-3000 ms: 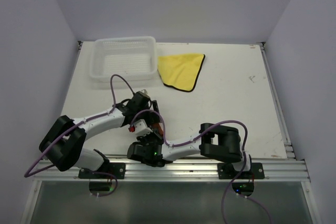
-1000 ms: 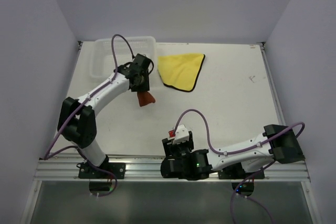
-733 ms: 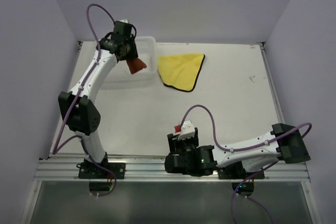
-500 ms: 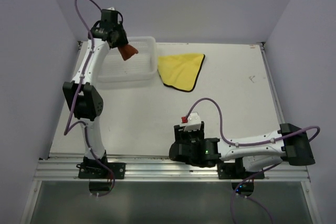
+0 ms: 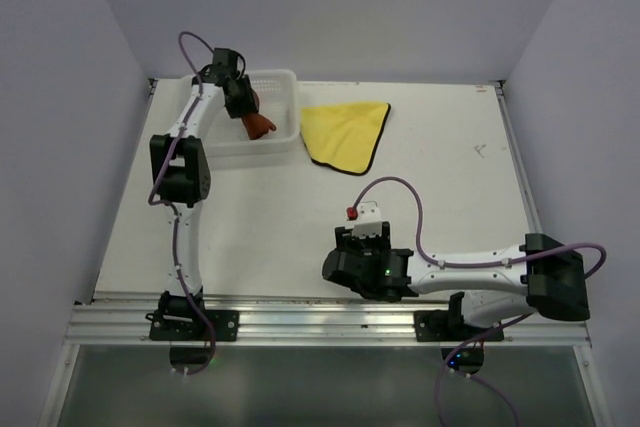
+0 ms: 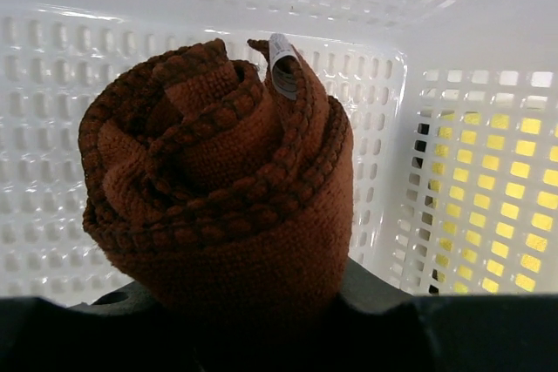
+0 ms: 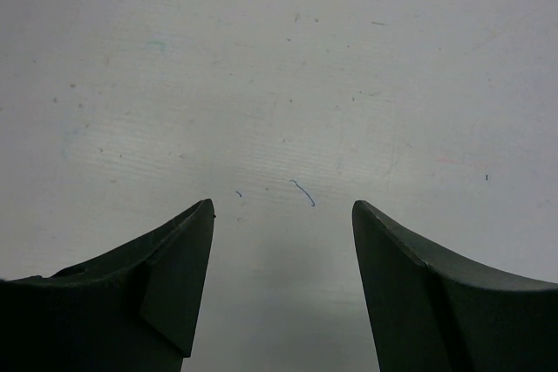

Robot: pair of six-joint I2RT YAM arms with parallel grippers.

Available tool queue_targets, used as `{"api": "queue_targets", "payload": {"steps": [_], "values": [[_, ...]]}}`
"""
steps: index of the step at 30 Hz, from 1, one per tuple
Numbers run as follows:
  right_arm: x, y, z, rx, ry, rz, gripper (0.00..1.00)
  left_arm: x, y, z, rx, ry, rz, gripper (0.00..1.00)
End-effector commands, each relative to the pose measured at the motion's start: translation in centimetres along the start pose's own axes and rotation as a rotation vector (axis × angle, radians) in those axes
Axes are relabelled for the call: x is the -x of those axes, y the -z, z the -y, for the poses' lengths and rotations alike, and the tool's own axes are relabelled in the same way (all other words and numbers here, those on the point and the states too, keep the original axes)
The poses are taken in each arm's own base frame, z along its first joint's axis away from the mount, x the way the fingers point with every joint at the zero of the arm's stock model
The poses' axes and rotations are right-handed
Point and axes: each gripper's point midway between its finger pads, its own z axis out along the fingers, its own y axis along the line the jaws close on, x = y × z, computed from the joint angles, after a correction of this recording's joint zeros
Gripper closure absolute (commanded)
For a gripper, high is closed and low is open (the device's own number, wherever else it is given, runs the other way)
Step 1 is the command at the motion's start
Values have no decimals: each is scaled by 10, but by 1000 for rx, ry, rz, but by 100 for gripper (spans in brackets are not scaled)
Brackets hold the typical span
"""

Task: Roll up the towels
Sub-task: Place the rolled towel into the container

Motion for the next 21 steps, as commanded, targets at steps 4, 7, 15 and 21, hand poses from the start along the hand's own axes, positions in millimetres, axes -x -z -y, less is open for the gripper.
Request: {"api": "queue_targets", "payload": {"steps": [4, 7, 15, 21], "values": [[-4, -15, -5, 0, -29, -37, 32, 3, -26, 17, -112, -2, 12, 79], [-8, -20, -7, 3, -21, -58, 32, -5, -35, 14, -113, 3, -3, 73], [-13, -28, -15, 13, -16, -90, 31, -10, -40, 17, -137, 17, 8, 49], [-15, -31, -12, 10, -21, -102, 31, -8, -36, 17, -133, 18, 12, 35]]}}
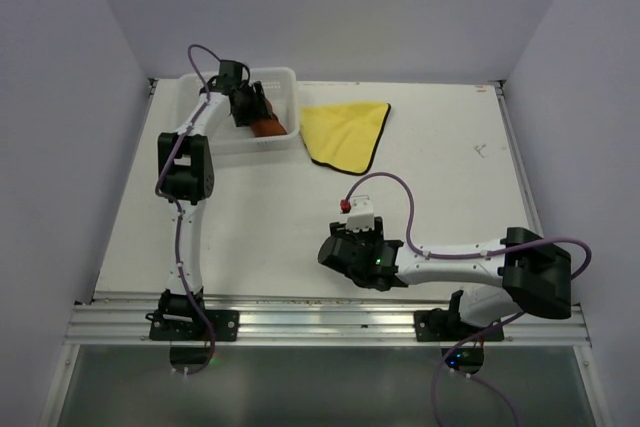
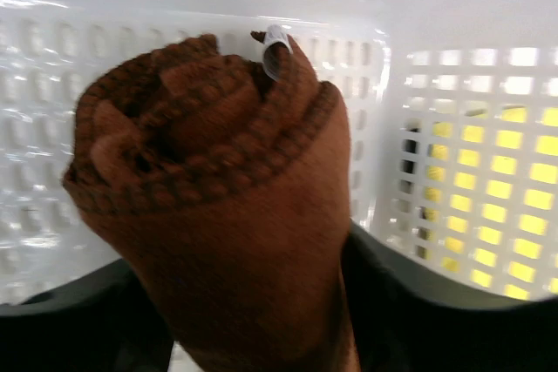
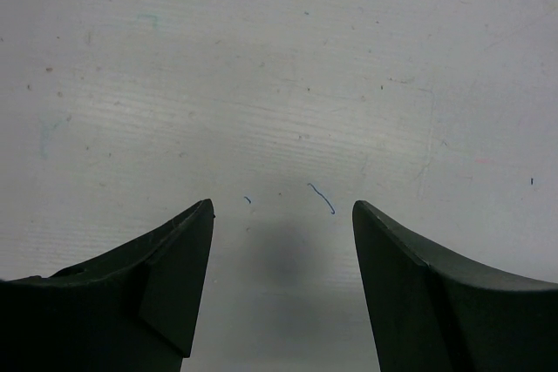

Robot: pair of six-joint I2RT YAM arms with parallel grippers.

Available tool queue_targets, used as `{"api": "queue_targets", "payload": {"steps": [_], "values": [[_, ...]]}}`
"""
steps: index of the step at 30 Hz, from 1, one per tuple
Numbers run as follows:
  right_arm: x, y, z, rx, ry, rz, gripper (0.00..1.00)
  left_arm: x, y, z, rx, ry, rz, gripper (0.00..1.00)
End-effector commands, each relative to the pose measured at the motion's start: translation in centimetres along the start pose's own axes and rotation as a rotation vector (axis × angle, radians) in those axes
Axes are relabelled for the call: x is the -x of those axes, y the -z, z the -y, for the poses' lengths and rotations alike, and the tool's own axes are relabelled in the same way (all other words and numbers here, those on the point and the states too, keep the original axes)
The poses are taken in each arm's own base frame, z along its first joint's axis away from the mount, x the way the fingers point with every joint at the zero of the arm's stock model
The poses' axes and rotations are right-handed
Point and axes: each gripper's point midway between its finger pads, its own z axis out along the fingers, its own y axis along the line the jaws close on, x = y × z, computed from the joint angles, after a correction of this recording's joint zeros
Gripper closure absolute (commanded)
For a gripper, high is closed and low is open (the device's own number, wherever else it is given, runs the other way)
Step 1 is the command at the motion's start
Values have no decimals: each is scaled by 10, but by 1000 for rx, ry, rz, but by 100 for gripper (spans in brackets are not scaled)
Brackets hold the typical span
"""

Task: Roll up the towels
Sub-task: Place the rolled towel into the container

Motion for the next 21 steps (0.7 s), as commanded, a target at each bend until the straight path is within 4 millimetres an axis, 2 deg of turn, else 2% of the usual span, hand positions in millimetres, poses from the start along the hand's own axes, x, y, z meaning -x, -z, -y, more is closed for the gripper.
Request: {"api": "queue_targets", "payload": {"steps": [1, 4, 7, 15, 21], "values": [[6, -2, -5, 12, -28, 12, 31, 14, 13, 6, -13, -1, 47, 26], [7, -3, -7, 25, -31, 6, 32, 19, 22, 13, -35, -12, 60, 10], [7, -3, -10, 34, -38, -3, 31, 28, 34, 19, -44, -18, 87, 4], [8, 0, -14, 48, -56, -15, 32, 57, 66, 35, -62, -33, 165, 0], [11, 1, -10, 36, -27, -9, 32, 69, 80, 28, 17, -57, 198, 1]]}}
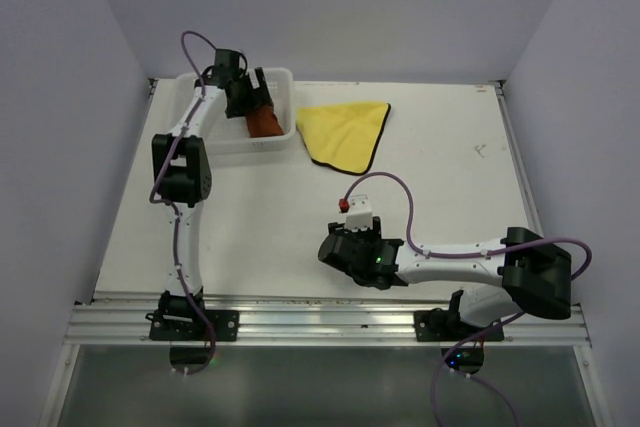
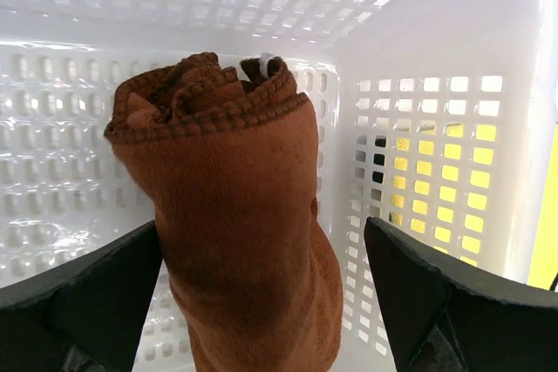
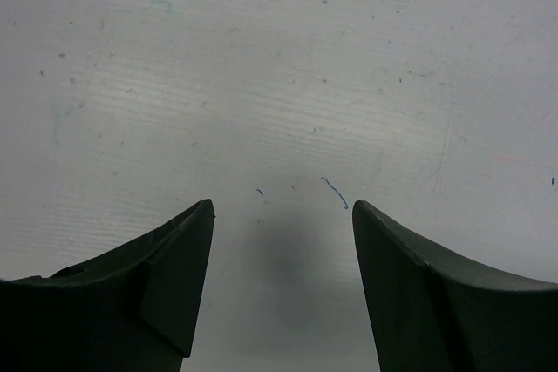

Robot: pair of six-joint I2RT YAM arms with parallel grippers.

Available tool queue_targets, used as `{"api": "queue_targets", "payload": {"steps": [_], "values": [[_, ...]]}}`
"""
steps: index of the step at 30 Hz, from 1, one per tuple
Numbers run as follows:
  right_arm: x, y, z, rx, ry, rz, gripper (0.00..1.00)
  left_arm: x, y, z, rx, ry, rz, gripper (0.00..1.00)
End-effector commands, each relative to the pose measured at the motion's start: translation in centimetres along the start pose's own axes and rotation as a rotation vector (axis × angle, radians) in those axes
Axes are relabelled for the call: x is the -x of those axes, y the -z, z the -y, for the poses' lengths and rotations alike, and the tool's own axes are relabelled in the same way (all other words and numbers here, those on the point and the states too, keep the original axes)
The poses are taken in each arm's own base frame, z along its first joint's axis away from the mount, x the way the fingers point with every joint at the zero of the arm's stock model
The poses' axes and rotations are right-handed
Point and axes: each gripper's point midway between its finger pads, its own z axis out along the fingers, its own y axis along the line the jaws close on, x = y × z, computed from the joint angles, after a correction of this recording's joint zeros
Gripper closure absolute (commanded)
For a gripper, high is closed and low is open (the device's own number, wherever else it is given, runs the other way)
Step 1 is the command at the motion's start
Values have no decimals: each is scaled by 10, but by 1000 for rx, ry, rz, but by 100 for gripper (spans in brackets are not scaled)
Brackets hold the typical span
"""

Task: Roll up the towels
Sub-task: Place the rolled towel into the container, then move the towel to the center of the board

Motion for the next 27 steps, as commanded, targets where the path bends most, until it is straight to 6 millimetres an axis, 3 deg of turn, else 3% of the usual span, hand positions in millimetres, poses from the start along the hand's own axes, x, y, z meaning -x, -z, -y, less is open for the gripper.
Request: {"api": "queue_targets", "payload": {"steps": [1, 9, 14, 16, 18, 19, 21, 22, 23, 24, 25, 26, 27], "values": [[19, 4, -4, 3, -19, 38, 32, 50, 53, 13, 13, -49, 136, 0], [54, 11, -6, 12, -36, 95, 31, 42, 69, -4, 100, -97, 116, 0], [92, 9, 4, 7, -100, 140, 35, 52, 101, 6, 78, -123, 160, 0], [105, 6, 11, 10, -111, 149, 39, 65, 128, 16, 65, -141, 202, 0], [123, -8, 26, -5, -157, 155, 45, 69, 149, 21, 51, -159, 222, 0], [125, -13, 23, 27, -167, 131, 47, 77, 175, 30, 35, -169, 269, 1], [140, -33, 38, 18, -206, 121, 50, 72, 192, 28, 42, -172, 281, 1], [149, -42, 38, 13, -213, 111, 51, 75, 221, 36, 22, -175, 332, 0], [151, -55, 47, 9, -230, 70, 51, 76, 232, 42, -2, -181, 369, 1], [153, -62, 50, 5, -234, 47, 51, 54, 224, 32, 11, -176, 331, 1], [170, -67, 50, 11, -262, 52, 51, 53, 253, 37, -9, -177, 388, 0], [157, -85, 61, -30, -267, -24, 51, 31, 241, 32, -18, -182, 365, 0], [158, -92, 64, -31, -290, -50, 51, 23, 245, 31, -25, -183, 369, 0]]}}
